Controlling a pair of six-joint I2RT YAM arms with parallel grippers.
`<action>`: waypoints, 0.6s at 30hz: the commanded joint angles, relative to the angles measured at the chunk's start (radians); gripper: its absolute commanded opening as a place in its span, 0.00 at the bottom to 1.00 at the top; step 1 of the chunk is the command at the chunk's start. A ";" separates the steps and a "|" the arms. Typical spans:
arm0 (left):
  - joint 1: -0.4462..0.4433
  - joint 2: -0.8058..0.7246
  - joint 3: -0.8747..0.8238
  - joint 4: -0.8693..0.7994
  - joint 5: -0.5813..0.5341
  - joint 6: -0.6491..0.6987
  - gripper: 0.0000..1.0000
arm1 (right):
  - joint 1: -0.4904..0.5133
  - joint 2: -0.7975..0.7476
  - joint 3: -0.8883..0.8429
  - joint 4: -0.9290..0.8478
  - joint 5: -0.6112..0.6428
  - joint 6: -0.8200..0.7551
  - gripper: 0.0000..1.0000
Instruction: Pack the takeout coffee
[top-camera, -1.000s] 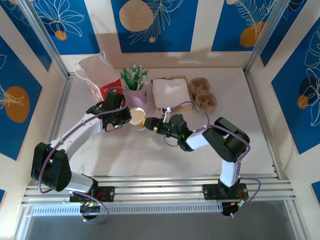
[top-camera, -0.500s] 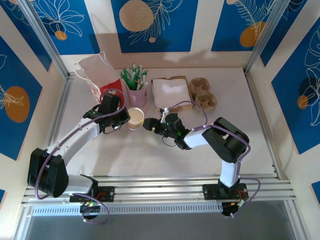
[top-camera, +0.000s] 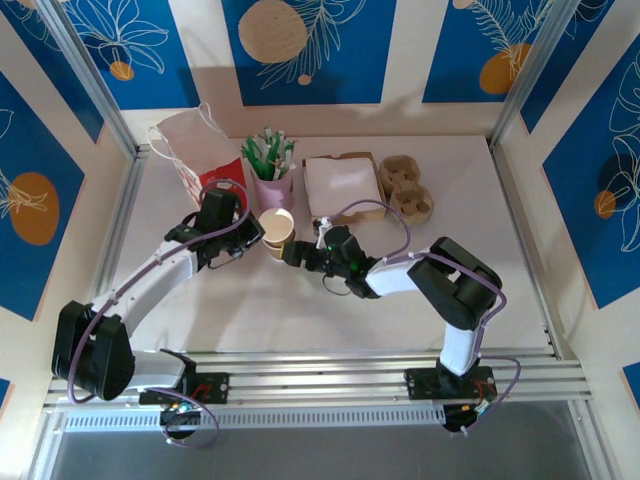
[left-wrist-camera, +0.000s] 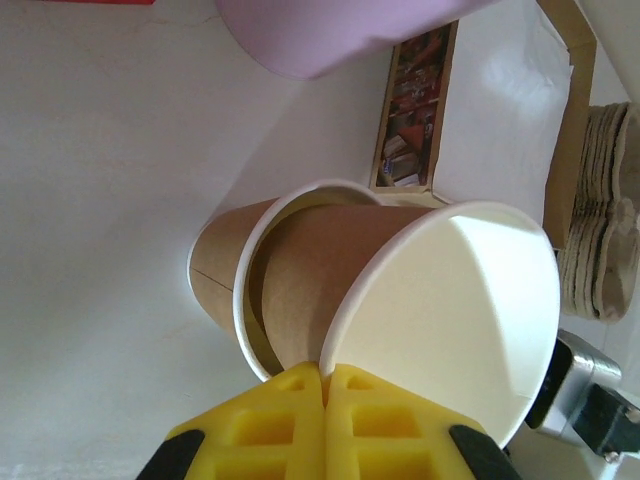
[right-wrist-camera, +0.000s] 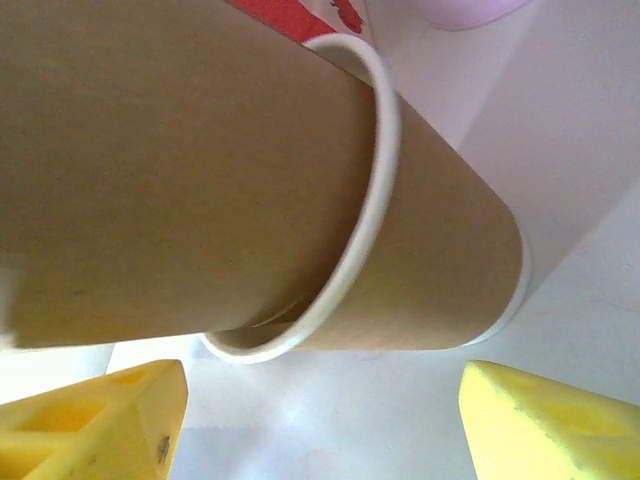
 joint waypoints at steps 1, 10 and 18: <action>-0.002 -0.024 0.030 -0.027 -0.006 0.022 0.00 | -0.016 -0.064 -0.016 -0.013 0.022 -0.029 0.73; 0.001 0.022 0.255 -0.173 -0.095 0.178 0.00 | -0.057 -0.156 -0.020 -0.051 -0.062 -0.101 0.73; -0.007 -0.007 0.434 -0.335 -0.108 0.288 0.00 | -0.094 -0.362 0.031 -0.396 -0.040 -0.201 0.74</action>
